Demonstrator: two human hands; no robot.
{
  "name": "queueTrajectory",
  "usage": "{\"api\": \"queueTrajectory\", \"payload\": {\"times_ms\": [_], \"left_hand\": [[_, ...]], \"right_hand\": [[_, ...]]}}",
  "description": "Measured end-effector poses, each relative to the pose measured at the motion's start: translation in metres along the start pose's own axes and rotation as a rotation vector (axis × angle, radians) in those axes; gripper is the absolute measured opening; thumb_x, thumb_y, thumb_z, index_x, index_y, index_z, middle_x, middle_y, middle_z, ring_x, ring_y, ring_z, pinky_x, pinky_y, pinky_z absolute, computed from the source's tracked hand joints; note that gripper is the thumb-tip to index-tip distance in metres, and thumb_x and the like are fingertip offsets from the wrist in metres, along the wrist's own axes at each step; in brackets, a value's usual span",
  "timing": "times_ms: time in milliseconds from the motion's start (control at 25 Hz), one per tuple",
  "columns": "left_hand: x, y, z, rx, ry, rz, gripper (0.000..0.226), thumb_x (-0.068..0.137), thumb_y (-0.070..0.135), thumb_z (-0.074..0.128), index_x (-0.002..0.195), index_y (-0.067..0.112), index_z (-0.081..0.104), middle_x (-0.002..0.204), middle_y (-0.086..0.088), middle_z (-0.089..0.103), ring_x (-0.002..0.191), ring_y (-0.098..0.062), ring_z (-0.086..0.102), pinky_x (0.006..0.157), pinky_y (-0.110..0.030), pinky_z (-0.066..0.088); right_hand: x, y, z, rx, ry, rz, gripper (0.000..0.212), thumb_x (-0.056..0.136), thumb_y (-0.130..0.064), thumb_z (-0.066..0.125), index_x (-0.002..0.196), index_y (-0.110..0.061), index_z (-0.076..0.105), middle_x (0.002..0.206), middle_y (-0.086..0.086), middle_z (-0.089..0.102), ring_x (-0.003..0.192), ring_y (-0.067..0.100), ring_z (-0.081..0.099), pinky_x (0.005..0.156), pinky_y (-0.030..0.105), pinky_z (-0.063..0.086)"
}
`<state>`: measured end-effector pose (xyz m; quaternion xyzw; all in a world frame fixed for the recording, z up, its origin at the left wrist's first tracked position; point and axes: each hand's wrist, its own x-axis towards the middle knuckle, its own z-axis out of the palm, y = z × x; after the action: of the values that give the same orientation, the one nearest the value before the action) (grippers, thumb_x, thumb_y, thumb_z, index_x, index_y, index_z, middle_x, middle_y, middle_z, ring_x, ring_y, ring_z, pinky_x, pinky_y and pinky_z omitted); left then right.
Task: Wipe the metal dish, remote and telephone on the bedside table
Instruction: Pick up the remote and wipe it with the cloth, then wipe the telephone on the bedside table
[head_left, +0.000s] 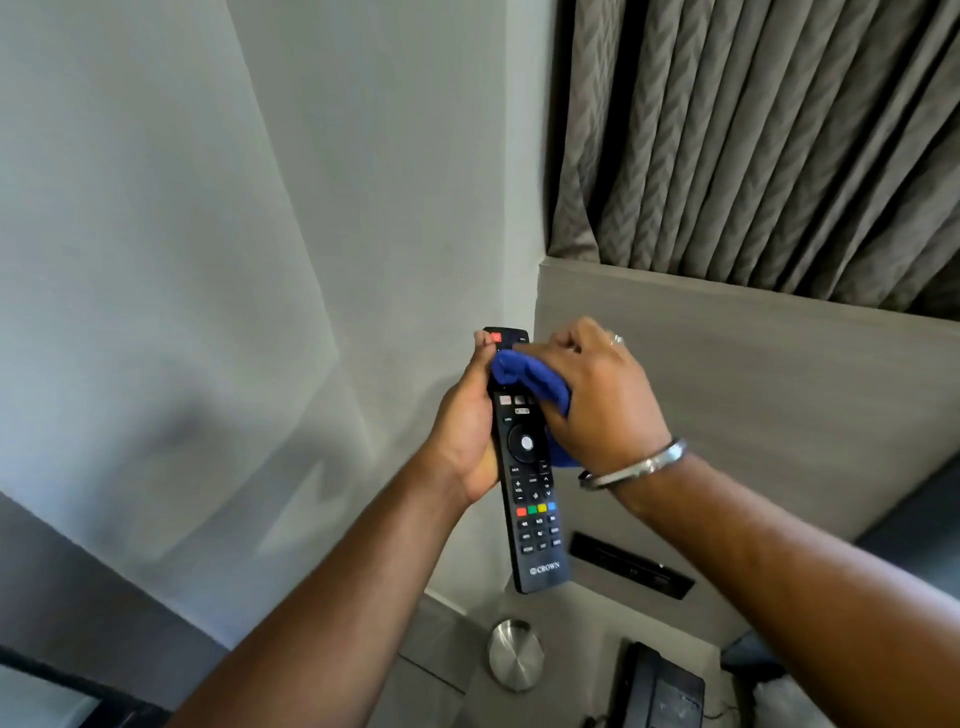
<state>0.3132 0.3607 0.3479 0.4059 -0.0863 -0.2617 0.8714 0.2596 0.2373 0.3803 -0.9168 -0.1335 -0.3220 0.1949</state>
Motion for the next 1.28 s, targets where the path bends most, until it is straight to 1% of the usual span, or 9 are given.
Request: {"api": "queueTrajectory", "payload": {"times_ms": [200,320,480,600,680,840,1040,1160,1280], "left_hand": [[0.034,-0.044,-0.031,-0.014,0.156,-0.12,0.06,0.096,0.064,0.034,0.093,0.012,0.062,0.092,-0.007,0.072,0.098,-0.032,0.07,0.082,-0.041,0.058],[0.036,-0.113,-0.077,0.145,0.192,-0.283,0.048,0.089,0.057,0.055,0.101,0.011,0.065,0.09,-0.009,0.076,0.09,-0.037,0.074,0.071,-0.042,0.061],[0.047,-0.244,-0.147,0.341,0.191,-0.491,0.027,0.089,0.031,0.069,0.105,0.011,0.061,0.107,-0.019,0.075,0.097,-0.036,0.073,0.077,-0.045,0.061],[0.066,-0.358,-0.195,0.523,0.286,-0.497,0.015,0.094,0.029,0.065,0.095,0.014,0.063,0.081,-0.006,0.074,0.067,-0.022,0.071,0.06,-0.041,0.062],[0.084,-0.429,-0.228,0.708,0.325,-0.458,0.019,0.094,0.03,0.065,0.09,0.011,0.063,0.065,0.0,0.064,0.055,-0.019,0.064,0.054,-0.04,0.059],[0.113,-0.546,-0.291,1.049,0.409,-0.387,0.03,0.094,0.037,0.062,0.098,0.007,0.062,0.077,0.001,0.063,0.073,-0.023,0.064,0.062,-0.025,0.047],[0.124,-0.601,-0.325,1.343,0.472,-0.385,0.045,0.092,0.051,0.055,0.108,0.009,0.058,0.092,-0.006,0.067,0.083,-0.028,0.065,0.071,-0.034,0.048],[0.123,-0.6,-0.317,1.66,0.585,-0.224,0.05,0.09,0.045,0.053,0.123,0.008,0.057,0.116,-0.016,0.065,0.107,-0.036,0.06,0.091,-0.044,0.048],[0.112,-0.611,-0.269,1.662,0.217,0.065,0.041,0.094,0.036,0.049,0.129,0.015,0.055,0.123,-0.01,0.062,0.114,-0.026,0.055,0.096,-0.037,0.039]], "right_hand": [[-0.13,0.013,0.022,0.187,-0.45,-0.071,0.039,0.075,-0.015,0.069,0.113,-0.024,0.066,0.091,0.007,0.061,0.073,0.026,0.056,0.066,0.03,0.048],[-0.192,0.057,0.023,0.277,-0.543,0.332,0.031,0.083,-0.031,0.067,0.113,-0.03,0.059,0.096,-0.003,0.069,0.085,0.018,0.065,0.074,0.03,0.052],[-0.302,0.115,0.046,0.212,-0.425,0.885,0.018,0.08,-0.031,0.073,0.091,-0.02,0.062,0.08,-0.003,0.066,0.07,0.014,0.061,0.064,0.029,0.05],[-0.386,0.153,0.082,0.241,-0.508,1.119,0.014,0.08,-0.02,0.074,0.088,-0.012,0.066,0.074,0.004,0.067,0.065,0.022,0.06,0.062,0.034,0.049],[-0.435,0.182,0.109,0.299,-0.669,1.152,0.012,0.083,-0.02,0.072,0.086,-0.012,0.063,0.069,0.006,0.062,0.062,0.023,0.057,0.06,0.035,0.046],[-0.501,0.25,0.173,0.42,-1.007,1.071,0.012,0.084,-0.03,0.069,0.085,-0.023,0.06,0.07,-0.01,0.055,0.065,0.012,0.055,0.057,0.019,0.039],[-0.517,0.337,0.26,-0.002,-0.803,0.977,0.039,0.082,-0.036,0.069,0.112,-0.013,0.062,0.103,0.012,0.065,0.097,0.032,0.06,0.079,0.035,0.048],[-0.532,0.347,0.284,-0.267,-0.627,1.023,0.063,0.078,-0.043,0.069,0.13,-0.016,0.048,0.131,0.018,0.05,0.117,0.039,0.048,0.092,0.049,0.046],[-0.567,0.293,0.299,-0.328,-0.538,1.066,0.075,0.082,-0.055,0.053,0.144,-0.021,0.027,0.152,0.018,0.027,0.135,0.042,0.029,0.104,0.054,0.034]]}}
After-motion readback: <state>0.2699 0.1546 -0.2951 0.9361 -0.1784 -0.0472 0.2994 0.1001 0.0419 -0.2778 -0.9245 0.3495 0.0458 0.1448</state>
